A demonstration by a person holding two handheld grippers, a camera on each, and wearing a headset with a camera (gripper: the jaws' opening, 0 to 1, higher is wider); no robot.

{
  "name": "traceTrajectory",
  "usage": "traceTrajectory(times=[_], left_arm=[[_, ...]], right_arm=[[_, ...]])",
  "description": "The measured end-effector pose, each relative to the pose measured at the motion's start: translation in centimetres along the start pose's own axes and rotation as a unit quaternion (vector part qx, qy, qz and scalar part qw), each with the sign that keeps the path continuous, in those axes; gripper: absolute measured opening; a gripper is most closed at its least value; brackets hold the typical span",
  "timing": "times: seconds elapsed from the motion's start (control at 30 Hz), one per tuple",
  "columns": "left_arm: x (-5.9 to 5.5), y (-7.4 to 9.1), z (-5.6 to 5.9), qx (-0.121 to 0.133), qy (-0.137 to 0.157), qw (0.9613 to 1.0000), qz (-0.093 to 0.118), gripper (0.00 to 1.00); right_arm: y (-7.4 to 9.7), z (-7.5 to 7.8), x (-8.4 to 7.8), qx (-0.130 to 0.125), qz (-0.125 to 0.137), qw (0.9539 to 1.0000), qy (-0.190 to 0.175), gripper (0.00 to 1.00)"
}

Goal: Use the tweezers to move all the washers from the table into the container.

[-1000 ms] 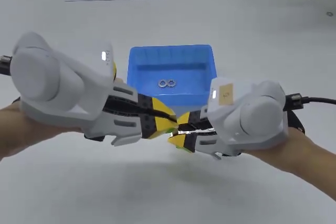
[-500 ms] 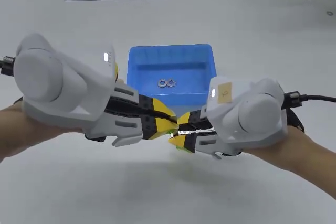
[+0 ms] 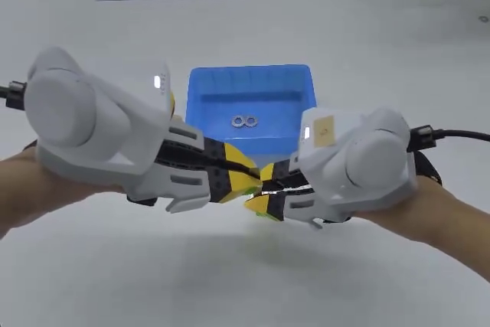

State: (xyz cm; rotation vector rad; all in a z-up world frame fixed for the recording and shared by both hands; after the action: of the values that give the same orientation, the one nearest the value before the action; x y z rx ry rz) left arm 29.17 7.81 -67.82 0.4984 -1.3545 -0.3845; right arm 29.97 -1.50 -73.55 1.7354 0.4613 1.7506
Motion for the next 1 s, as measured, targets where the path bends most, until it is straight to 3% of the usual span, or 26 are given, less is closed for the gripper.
traceTrajectory(times=[0.3, 0.77, 1.0], left_arm=[[0.0, 0.0, 0.3, 0.001, 0.01, 0.9999, -0.004, 0.07], [2.2, 1.8, 0.8, 0.007, -0.019, 0.9998, -0.006, 0.07], [3.7, 2.6, 0.1, 0.019, -0.034, 0.9992, -0.008, 0.07]], right_arm=[[0.2, -0.3, -0.1, -0.007, -0.001, 1.0, 0.0, 0.1], [1.8, -0.2, 2.1, -0.017, 0.019, 0.9997, 0.006, 0.11], [2.4, 1.0, 3.4, -0.032, 0.026, 0.999, 0.016, 0.11]])
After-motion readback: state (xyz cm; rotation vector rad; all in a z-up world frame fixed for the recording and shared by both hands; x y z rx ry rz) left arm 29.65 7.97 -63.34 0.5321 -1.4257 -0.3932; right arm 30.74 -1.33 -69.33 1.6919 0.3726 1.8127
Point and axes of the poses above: the centre of the closed fingertips' face, and the gripper's own axes: y roughly backward along the fingers, z roughly to its right, x roughly out of its top, the point moved 8 cm from there along y, roughly backward along the fingers, and after that the axes turned 7 degrees about -x, right-handed, at the moved point
